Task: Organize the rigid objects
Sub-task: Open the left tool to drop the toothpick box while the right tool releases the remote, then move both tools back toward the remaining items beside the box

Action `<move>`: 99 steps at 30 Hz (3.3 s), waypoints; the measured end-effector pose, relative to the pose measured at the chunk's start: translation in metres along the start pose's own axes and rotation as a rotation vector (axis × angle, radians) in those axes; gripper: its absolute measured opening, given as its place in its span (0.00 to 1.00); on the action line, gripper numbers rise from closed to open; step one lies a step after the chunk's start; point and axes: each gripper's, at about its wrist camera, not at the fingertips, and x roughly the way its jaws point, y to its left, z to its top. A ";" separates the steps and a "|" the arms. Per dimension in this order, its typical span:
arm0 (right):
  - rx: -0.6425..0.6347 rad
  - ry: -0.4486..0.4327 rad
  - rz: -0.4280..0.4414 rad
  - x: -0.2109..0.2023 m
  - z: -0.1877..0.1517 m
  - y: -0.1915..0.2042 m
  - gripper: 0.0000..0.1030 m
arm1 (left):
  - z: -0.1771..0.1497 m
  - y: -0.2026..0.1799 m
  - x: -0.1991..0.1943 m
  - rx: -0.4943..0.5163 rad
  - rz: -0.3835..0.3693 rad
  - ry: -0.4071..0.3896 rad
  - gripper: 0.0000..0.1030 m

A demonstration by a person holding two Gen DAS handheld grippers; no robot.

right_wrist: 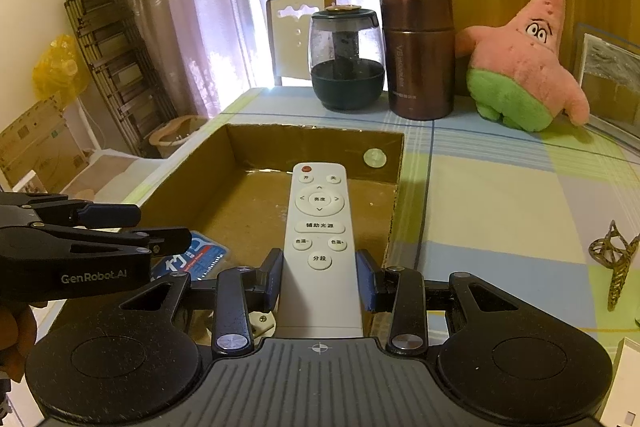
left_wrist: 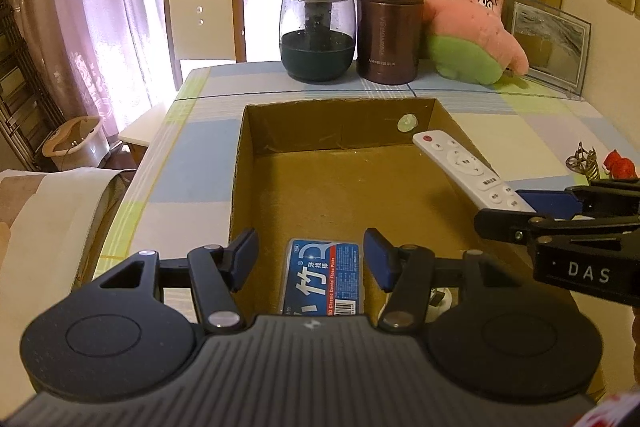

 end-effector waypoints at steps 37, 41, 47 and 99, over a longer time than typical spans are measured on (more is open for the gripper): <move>0.040 -0.113 -0.074 -0.047 0.002 -0.024 0.51 | -0.001 -0.018 -0.020 -0.009 -0.031 -0.039 0.52; 0.074 -0.108 -0.108 -0.066 -0.011 -0.041 0.55 | 0.000 -0.029 -0.026 0.002 -0.055 -0.052 0.52; 0.136 -0.094 -0.173 -0.098 -0.033 -0.072 0.61 | 0.001 -0.051 -0.035 -0.007 -0.110 -0.065 0.55; 0.361 0.068 -0.533 -0.083 -0.096 -0.176 0.98 | 0.016 -0.192 -0.005 0.127 -0.302 -0.073 0.98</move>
